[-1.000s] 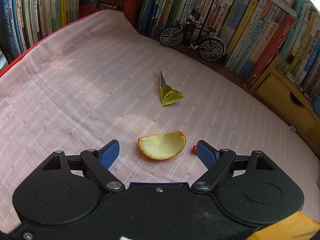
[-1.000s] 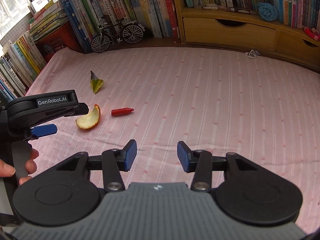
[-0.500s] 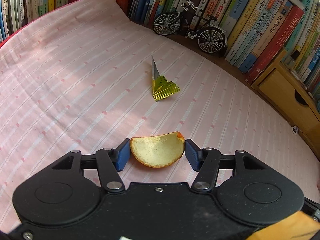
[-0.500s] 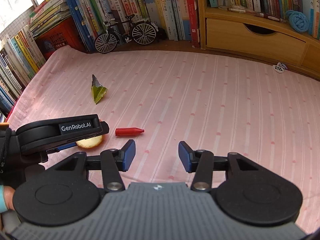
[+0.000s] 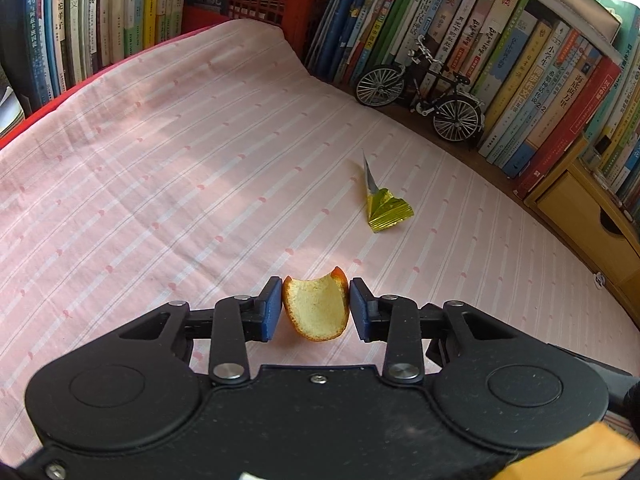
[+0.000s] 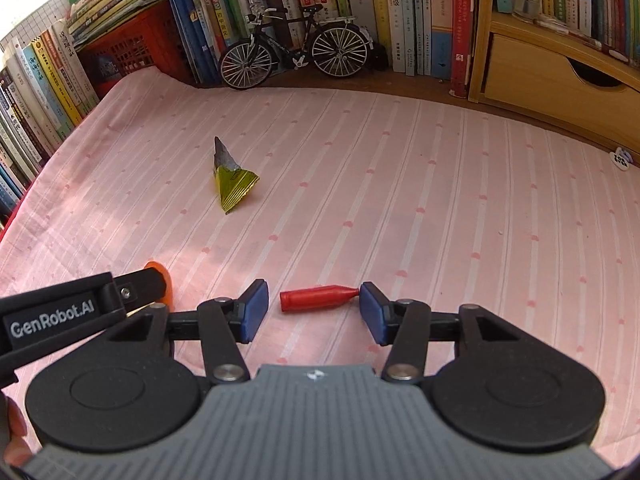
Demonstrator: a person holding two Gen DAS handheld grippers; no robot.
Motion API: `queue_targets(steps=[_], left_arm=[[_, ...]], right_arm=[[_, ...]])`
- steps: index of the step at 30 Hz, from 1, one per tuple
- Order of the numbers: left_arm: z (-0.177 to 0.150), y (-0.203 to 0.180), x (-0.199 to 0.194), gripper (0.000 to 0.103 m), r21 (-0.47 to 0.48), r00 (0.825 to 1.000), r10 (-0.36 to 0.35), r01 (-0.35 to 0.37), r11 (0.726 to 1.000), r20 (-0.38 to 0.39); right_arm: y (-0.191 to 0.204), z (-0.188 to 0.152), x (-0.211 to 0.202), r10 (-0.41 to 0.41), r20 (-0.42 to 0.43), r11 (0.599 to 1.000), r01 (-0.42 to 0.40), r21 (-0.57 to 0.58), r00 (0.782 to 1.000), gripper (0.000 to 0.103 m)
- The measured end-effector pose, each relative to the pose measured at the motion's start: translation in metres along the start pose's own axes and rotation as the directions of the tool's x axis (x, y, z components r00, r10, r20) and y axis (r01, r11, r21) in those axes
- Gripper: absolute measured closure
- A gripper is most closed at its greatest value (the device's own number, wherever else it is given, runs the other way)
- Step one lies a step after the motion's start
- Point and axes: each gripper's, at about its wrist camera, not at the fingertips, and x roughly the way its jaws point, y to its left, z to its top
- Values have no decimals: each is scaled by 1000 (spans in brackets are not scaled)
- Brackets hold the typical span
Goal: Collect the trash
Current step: 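Grasp the orange peel with the left tool while the right tool grasps the red crayon, then carry the orange peel and red crayon off the bed down to the bin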
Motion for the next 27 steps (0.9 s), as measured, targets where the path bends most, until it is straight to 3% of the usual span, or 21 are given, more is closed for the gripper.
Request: queue_targets(steps=[2,5,17,27], left_arm=[[0,6,-4,69,-6,1000,10,-10,1000,4],[1,14,-7,69,-18,1000,22,-22,1000,5],[-9,39,-31,70,-43,998,57,-57,997,-11],[-54,75,-90,71,-62,998,59,-61,996,-38]], right_arm=[[3,3,3,-8,-6,1000,8,-13,1000,38],[5,6,6,-18,-11,999,18,-32,1000,54],[11,-6,-15,9,-32,999,-11,-37,999,56],[45,-58,-66,27,-67,995,-34,-95,997,56]])
